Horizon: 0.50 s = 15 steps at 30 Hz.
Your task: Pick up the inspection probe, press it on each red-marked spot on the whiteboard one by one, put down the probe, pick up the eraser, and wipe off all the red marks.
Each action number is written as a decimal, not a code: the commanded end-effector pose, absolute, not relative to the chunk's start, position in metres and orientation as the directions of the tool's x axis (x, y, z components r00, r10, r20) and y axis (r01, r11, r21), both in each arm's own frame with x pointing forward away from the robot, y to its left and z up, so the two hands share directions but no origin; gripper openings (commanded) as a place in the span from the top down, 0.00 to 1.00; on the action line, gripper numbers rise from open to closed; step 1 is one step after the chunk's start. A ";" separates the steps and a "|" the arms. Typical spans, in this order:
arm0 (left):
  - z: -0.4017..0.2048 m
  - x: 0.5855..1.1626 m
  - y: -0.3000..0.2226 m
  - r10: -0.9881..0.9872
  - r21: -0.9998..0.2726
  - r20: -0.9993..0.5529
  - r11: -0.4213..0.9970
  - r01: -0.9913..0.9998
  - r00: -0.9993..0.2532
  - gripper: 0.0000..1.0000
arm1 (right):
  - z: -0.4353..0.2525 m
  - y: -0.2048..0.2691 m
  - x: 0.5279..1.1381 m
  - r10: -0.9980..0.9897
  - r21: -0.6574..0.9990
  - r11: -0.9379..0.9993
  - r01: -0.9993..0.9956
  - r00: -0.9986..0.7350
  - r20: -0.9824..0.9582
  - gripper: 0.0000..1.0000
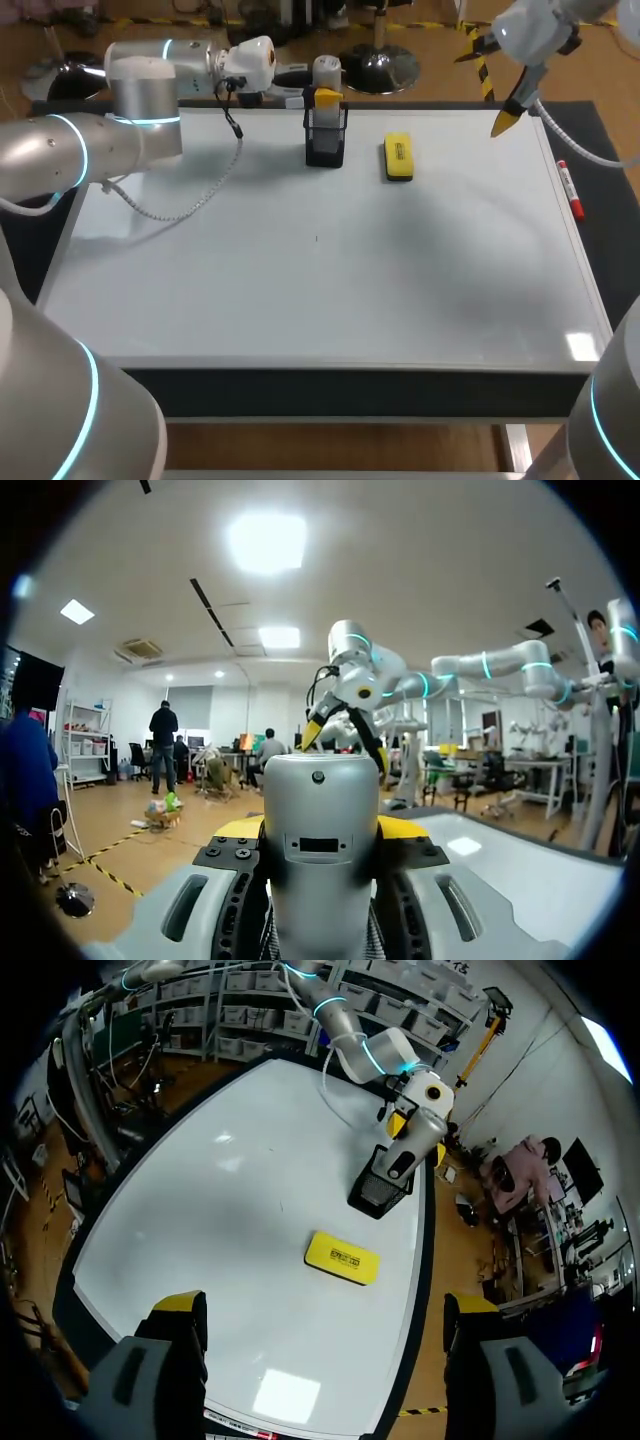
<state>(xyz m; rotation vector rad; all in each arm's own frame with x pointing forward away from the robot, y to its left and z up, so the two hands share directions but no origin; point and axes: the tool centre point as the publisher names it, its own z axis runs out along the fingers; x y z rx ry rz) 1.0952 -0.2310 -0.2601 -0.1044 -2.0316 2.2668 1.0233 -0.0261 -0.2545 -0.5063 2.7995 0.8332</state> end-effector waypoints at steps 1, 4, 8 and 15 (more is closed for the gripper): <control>-0.267 1.101 -0.233 0.127 -0.993 0.010 -0.119 -0.025 -0.992 1.00 | -0.254 -0.026 1.024 -0.273 0.494 0.786 -0.371 -0.926 -0.260 0.00; -0.269 1.101 -0.233 0.127 -0.993 0.010 -0.116 -0.025 -0.992 1.00 | -0.254 -0.026 1.024 -0.273 0.494 0.786 -0.371 -0.926 -0.260 0.00; -0.270 1.101 -0.233 0.135 -0.993 0.015 -0.110 -0.030 -0.991 1.00 | -0.254 -0.026 1.024 -0.273 0.494 0.786 -0.371 -0.926 -0.260 0.00; -0.273 1.101 -0.233 0.133 -0.995 0.021 -0.096 -0.034 -0.991 0.73 | -0.254 -0.026 1.024 -0.273 0.494 0.786 -0.371 -0.926 -0.260 0.00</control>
